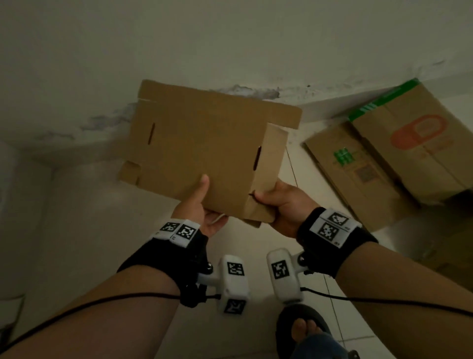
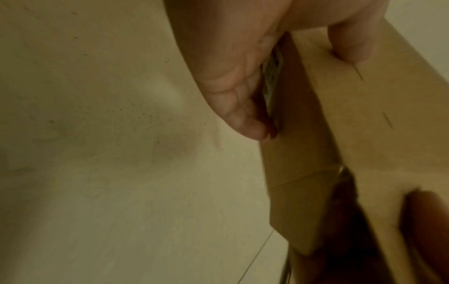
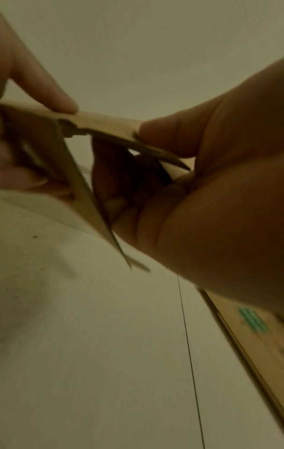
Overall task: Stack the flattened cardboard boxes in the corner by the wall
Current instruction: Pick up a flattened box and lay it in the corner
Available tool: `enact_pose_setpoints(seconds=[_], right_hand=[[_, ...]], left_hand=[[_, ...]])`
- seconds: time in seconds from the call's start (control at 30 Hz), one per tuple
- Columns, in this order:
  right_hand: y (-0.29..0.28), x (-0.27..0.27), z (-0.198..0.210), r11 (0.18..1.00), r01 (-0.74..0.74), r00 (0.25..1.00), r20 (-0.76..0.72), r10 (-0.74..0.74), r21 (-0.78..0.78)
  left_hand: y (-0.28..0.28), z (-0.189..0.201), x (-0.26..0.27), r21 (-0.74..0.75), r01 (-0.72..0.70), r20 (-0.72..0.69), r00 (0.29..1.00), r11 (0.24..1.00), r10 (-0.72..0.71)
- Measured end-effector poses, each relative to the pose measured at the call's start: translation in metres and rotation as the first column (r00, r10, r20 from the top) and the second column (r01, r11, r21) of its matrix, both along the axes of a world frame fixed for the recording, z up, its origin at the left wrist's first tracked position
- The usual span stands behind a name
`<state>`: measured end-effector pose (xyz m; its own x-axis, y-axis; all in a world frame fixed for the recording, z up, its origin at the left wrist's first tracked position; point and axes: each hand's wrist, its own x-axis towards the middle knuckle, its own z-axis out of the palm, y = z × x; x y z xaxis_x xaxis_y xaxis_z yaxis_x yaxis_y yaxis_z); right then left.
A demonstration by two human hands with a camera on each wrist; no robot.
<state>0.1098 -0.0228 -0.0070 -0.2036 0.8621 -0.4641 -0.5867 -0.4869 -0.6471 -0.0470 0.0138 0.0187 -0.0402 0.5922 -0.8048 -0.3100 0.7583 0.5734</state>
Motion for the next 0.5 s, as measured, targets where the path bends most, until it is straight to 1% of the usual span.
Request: enact_pose_setpoints(seconds=[0.03,0.1,0.13,0.2,0.23,0.27,0.33,0.43,0.5], right_hand=[[0.006,-0.008,0.000,1.000,-0.029,0.998,0.050,0.030,-0.009],[0.023,-0.026,0.001,0.995,-0.067,0.979,0.189,0.080,-0.074],[0.031,-0.033,0.004,0.990,-0.077,0.953,0.284,0.108,-0.118],[0.048,-0.047,0.010,0.974,-0.092,0.860,0.477,0.182,-0.205],[0.054,-0.050,0.011,0.968,-0.084,0.820,0.535,0.203,-0.238],[0.061,-0.057,0.013,0.964,-0.087,0.799,0.560,0.217,-0.250],[0.071,-0.072,0.013,0.956,-0.112,0.791,0.558,0.251,-0.271],[0.078,-0.099,0.011,0.935,-0.185,0.823,0.472,0.316,-0.302],[0.082,-0.121,0.006,0.941,-0.180,0.840,0.453,0.299,-0.287]], left_hand=[[0.005,0.001,-0.008,0.026,-0.052,0.000,0.999,0.998,0.053],[0.017,0.004,-0.029,0.091,-0.141,0.009,0.990,0.986,0.141],[0.022,0.006,-0.038,0.119,-0.164,0.014,0.986,0.979,0.163],[0.035,0.008,-0.058,0.160,-0.218,0.030,0.976,0.963,0.216],[0.039,0.007,-0.064,0.164,-0.243,0.041,0.970,0.956,0.239],[0.043,0.006,-0.074,0.166,-0.281,0.059,0.960,0.945,0.275],[0.049,0.001,-0.091,0.164,-0.344,0.095,0.938,0.925,0.332],[0.053,-0.008,-0.112,0.163,-0.409,0.117,0.912,0.898,0.394],[0.053,-0.015,-0.124,0.153,-0.439,0.123,0.898,0.886,0.424]])
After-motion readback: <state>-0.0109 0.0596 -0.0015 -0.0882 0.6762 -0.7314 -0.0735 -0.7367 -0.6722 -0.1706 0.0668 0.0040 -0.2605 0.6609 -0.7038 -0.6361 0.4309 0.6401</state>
